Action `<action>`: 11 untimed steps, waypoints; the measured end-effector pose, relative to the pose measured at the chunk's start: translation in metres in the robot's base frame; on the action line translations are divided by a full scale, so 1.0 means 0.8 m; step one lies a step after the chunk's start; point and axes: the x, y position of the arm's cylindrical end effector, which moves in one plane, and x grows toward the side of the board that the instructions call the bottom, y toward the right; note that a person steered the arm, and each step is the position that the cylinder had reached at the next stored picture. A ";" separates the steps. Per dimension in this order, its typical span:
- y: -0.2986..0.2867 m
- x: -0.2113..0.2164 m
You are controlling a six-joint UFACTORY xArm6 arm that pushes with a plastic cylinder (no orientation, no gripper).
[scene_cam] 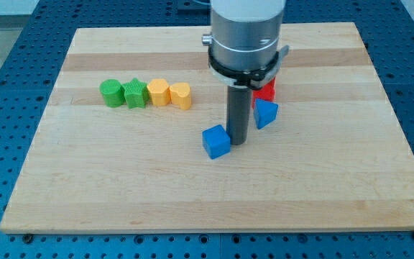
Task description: Move the blue cube towards line of blocks
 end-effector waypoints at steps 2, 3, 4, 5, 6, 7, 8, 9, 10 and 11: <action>0.017 0.060; 0.018 0.060; -0.005 0.079; -0.013 0.079; -0.013 0.078; -0.018 0.038; -0.032 0.021; -0.047 0.021; -0.055 0.016; -0.056 0.001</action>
